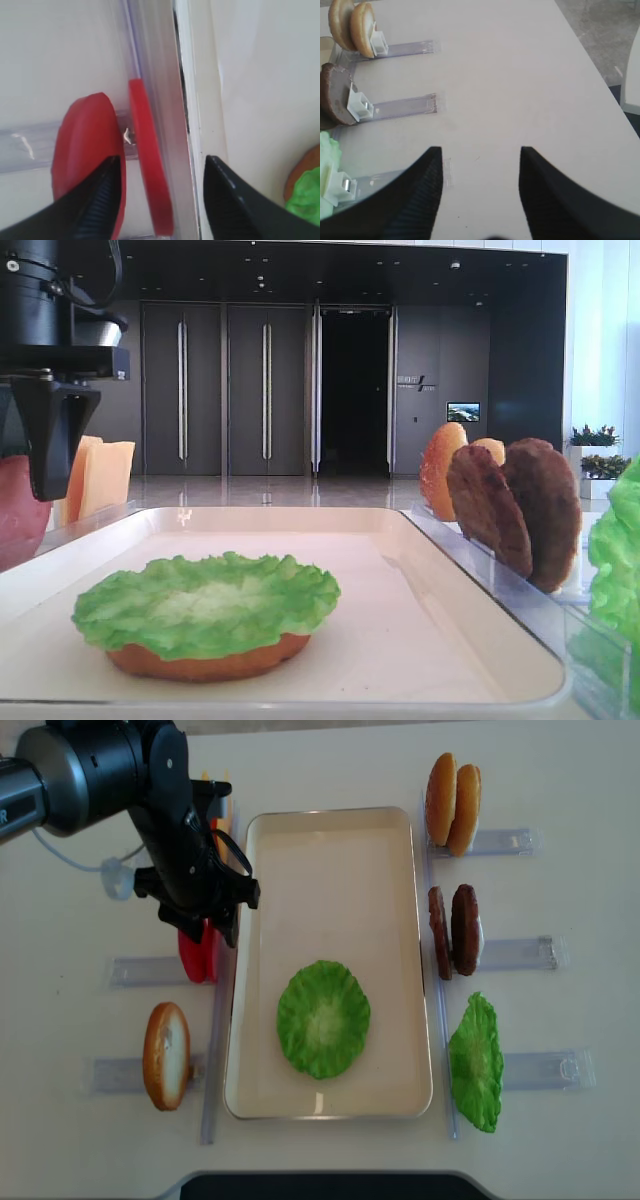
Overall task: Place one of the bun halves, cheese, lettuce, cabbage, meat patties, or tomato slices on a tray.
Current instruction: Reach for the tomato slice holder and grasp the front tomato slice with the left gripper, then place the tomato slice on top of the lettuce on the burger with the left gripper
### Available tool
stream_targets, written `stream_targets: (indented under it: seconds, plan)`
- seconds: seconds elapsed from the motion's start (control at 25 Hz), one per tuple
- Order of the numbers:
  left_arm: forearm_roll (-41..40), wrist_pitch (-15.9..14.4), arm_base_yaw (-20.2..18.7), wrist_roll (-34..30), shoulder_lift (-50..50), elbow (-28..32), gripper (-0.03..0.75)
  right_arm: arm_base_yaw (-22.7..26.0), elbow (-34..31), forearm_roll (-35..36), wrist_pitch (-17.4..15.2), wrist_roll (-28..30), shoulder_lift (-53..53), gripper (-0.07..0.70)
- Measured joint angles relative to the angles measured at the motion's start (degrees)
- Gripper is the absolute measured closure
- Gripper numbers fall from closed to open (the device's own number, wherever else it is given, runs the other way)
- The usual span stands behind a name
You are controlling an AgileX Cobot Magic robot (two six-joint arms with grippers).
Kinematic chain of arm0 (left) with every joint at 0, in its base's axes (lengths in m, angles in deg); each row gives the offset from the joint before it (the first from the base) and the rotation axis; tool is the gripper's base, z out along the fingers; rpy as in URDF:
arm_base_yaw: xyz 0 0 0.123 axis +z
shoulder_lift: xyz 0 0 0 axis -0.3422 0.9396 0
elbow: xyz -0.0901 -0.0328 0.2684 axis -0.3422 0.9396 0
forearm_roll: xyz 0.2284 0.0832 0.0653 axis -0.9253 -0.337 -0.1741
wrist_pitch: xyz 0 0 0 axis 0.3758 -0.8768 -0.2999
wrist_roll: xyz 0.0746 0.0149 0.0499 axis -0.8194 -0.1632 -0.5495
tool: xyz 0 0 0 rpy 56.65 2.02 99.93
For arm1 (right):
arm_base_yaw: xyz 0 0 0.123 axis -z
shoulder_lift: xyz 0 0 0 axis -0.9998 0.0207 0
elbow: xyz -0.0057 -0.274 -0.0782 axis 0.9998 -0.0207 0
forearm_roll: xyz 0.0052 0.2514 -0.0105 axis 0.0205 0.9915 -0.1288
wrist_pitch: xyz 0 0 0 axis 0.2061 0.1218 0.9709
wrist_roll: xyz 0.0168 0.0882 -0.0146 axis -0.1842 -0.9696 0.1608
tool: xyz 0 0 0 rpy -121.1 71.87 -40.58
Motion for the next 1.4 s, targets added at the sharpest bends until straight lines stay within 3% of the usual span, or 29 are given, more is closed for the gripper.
stream_targets:
  seconds: [0.28, 0.72, 1.16, 1.4]
  plan:
    - [-1.46, 0.00, 0.00, 0.00, 0.07, 0.00, 0.365, 0.00, 0.00, 0.00, 0.00, 0.00, 0.00, 0.265]
    - [-2.46, -0.05, 0.00, 0.00, 1.28, 0.00, 0.655, 0.00, 0.00, 0.00, 0.00, 0.00, 0.00, 0.265]
    - [-2.49, -1.02, 0.00, -1.81, -1.26, -0.07, 0.658, 0.00, 0.00, 0.00, 0.00, 0.00, 0.00, 0.265]
    - [-2.13, -3.78, 0.00, -1.97, -8.48, -0.07, 0.658, 0.00, 0.00, 0.00, 0.00, 0.00, 0.00, 0.265]
